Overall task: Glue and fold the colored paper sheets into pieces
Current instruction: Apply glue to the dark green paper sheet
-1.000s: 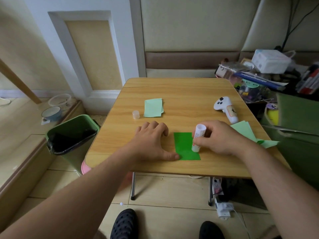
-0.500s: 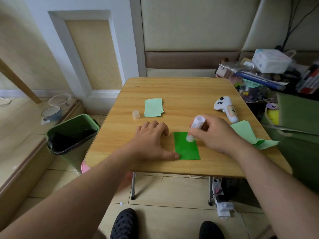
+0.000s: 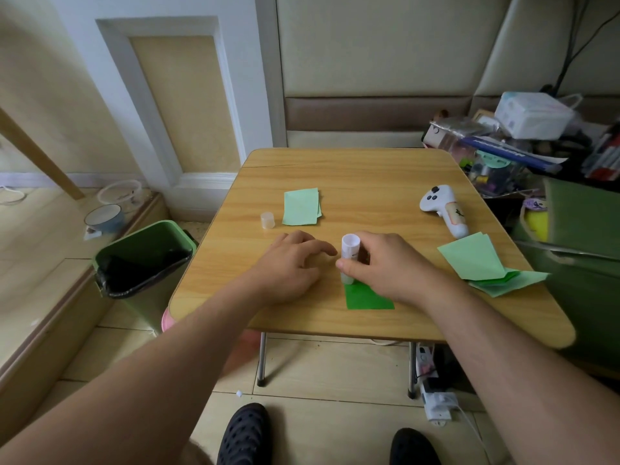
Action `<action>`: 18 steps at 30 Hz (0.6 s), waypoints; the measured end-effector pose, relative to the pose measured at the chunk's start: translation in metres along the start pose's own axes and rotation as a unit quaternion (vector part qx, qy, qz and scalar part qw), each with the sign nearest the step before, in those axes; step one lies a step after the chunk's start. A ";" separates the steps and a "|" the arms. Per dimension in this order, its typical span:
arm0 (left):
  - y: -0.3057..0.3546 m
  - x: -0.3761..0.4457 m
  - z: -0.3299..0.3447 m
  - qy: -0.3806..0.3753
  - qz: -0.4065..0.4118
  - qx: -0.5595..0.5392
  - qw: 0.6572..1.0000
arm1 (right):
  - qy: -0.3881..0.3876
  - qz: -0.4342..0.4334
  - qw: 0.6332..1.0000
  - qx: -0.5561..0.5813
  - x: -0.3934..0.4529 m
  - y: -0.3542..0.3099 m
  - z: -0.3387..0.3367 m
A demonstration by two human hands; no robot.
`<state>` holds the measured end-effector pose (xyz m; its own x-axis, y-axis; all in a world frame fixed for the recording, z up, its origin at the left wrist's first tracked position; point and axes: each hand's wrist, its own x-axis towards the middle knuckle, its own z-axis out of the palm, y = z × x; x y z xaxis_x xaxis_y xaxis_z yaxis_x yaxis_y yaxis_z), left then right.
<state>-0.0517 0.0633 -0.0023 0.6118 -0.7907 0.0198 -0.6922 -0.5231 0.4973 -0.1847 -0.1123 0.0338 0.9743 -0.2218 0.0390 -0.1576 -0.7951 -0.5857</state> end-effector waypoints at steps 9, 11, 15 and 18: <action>0.002 0.000 0.004 0.009 0.031 0.054 0.998 | -0.069 0.019 0.997 0.016 -0.011 -0.003 -0.011; 0.003 0.000 0.004 0.006 0.030 0.056 0.998 | -0.040 0.031 0.998 0.044 -0.011 -0.001 -0.013; 0.001 0.000 0.005 0.006 0.033 0.055 0.998 | 0.059 0.024 0.997 0.047 -0.007 0.001 -0.013; -0.001 0.000 0.006 0.012 0.035 0.061 0.997 | 0.038 0.019 0.999 0.025 -0.003 0.002 -0.005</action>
<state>-0.0531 0.0617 -0.0079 0.5679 -0.8199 0.0721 -0.7741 -0.5023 0.3854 -0.1890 -0.1158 0.0362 0.9525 -0.2946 0.0767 -0.1833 -0.7561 -0.6282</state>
